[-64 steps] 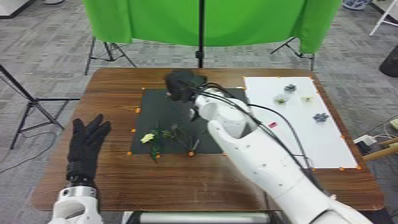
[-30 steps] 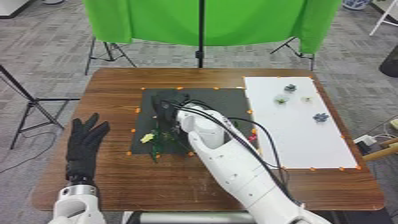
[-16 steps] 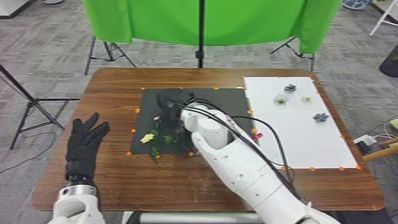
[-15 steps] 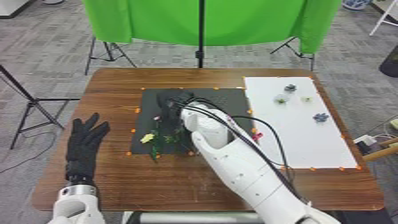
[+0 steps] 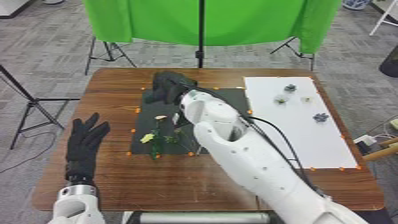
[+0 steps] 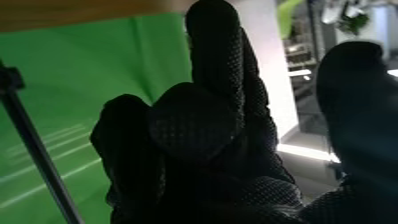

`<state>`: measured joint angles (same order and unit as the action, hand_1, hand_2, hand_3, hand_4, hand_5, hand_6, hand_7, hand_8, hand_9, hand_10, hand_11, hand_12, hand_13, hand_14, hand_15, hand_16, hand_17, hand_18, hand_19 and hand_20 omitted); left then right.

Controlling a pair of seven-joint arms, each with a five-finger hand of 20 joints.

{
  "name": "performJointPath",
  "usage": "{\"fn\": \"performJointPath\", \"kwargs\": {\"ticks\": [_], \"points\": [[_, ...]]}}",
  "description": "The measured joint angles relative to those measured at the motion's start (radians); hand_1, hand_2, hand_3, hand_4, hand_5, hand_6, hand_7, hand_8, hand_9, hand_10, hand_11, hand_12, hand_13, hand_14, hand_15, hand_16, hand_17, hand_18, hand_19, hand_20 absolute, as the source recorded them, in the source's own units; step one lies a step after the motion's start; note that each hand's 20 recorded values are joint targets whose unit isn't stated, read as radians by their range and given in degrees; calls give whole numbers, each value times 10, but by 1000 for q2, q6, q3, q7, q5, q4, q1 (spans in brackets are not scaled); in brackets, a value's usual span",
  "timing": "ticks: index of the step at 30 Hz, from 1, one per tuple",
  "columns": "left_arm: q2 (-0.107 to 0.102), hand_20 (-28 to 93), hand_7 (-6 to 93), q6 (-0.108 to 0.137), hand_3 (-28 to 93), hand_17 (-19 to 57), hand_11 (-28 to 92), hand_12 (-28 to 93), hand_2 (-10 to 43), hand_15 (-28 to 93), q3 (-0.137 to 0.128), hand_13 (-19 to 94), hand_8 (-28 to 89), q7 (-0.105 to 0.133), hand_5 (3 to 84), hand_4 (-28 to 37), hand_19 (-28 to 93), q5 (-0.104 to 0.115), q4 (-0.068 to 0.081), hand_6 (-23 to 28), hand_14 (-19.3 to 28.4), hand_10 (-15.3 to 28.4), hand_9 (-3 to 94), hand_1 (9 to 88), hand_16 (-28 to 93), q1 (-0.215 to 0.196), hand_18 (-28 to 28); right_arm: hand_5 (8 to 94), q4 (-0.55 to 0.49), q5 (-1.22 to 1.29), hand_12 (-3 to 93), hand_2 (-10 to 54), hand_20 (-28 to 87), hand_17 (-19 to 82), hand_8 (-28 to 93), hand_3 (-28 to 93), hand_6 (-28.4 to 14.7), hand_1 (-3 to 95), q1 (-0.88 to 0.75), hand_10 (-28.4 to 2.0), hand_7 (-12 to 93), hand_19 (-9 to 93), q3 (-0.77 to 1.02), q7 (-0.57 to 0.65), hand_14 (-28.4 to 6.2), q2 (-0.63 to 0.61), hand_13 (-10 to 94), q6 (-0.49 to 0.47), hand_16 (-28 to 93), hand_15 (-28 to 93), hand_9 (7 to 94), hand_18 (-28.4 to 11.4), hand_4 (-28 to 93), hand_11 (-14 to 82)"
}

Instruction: Arrange flowers

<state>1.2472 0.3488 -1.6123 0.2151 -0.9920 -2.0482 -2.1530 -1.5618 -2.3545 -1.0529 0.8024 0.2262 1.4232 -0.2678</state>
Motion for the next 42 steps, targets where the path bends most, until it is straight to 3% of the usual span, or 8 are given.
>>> {"fn": "performJointPath", "kwargs": {"ticks": [6, 11, 15, 23, 29, 34, 38, 42], "points": [[4, 185, 57, 0, 519, 43, 128, 100, 133, 100, -6, 347, -61, -3, 395, -283, 29, 0, 0, 41, 147, 128, 461, 160, 28, -3, 119, 674, -309, 181, 249, -15, 589, 602, -75, 614, -24, 311, -85, -155, 148, 932, 137, 19, -61, -181, 846, -128, 347, 614, 805, -142, -96, 232], [7, 186, 58, 0, 524, 41, 130, 102, 130, 100, -9, 347, -61, -5, 398, -283, 31, -1, -2, 41, 147, 127, 462, 161, 30, -7, 119, 661, -439, 110, 240, -72, 589, 588, -73, 625, -20, 333, -227, -161, 152, 932, 320, 58, -68, -341, 825, 50, 343, 621, 766, -145, -107, 200], [8, 187, 60, 0, 526, 41, 132, 102, 128, 101, -11, 349, -61, -5, 400, -283, 33, -1, -4, 42, 148, 128, 463, 161, 31, -13, 120, 631, -405, -7, 234, -95, 587, 569, -74, 616, -13, 338, -333, -168, 147, 932, 483, 127, -78, -433, 797, 206, 344, 632, 714, -151, -115, 170], [9, 188, 63, 0, 534, 41, 134, 104, 124, 102, -11, 351, -61, -8, 405, -283, 35, -2, -9, 43, 148, 128, 464, 164, 33, -21, 120, 605, -189, -97, 231, -95, 581, 565, -74, 614, -7, 336, -407, -175, 147, 932, 719, 194, -80, -487, 786, -71, 340, 646, 689, -150, -126, 157], [10, 189, 65, 0, 540, 40, 136, 105, 120, 103, -11, 352, -61, -19, 406, -283, 37, -4, -9, 42, 148, 128, 465, 165, 34, -21, 120, 611, -31, -127, 218, -95, 566, 582, -76, 616, -2, 367, -404, -160, 158, 932, 718, 212, -53, -476, 830, -61, 323, 634, 727, -143, -130, 160], [10, 191, 65, 0, 548, 39, 137, 106, 118, 104, -11, 354, -61, -25, 408, -283, 39, -6, -10, 42, 147, 128, 465, 163, 36, -21, 121, 640, -4, -137, 222, -95, 573, 617, -84, 631, 4, 453, -423, -138, 193, 932, 718, 220, -29, -458, 870, -48, 325, 624, 776, -126, -156, 199], [11, 191, 66, -1, 555, 39, 138, 107, 114, 104, -12, 355, -60, -28, 408, -283, 40, -7, -10, 42, 147, 128, 465, 164, 37, -22, 121, 686, -3, -141, 397, -95, 584, 641, 104, 489, -9, 592, -449, -92, 216, 932, 713, 219, -16, -451, 892, -6, 335, 620, 859, -116, -138, 117], [12, 191, 67, -1, 565, 38, 138, 108, 110, 105, -13, 355, -60, -33, 408, -283, 42, -9, -10, 41, 147, 128, 465, 162, 37, -23, 122, 761, 10, -135, 444, -95, 585, 678, 152, 496, -9, 676, -466, -78, 256, 932, 696, 211, -8, -451, 924, 114, 343, 614, 929, -103, -144, 127]]}}
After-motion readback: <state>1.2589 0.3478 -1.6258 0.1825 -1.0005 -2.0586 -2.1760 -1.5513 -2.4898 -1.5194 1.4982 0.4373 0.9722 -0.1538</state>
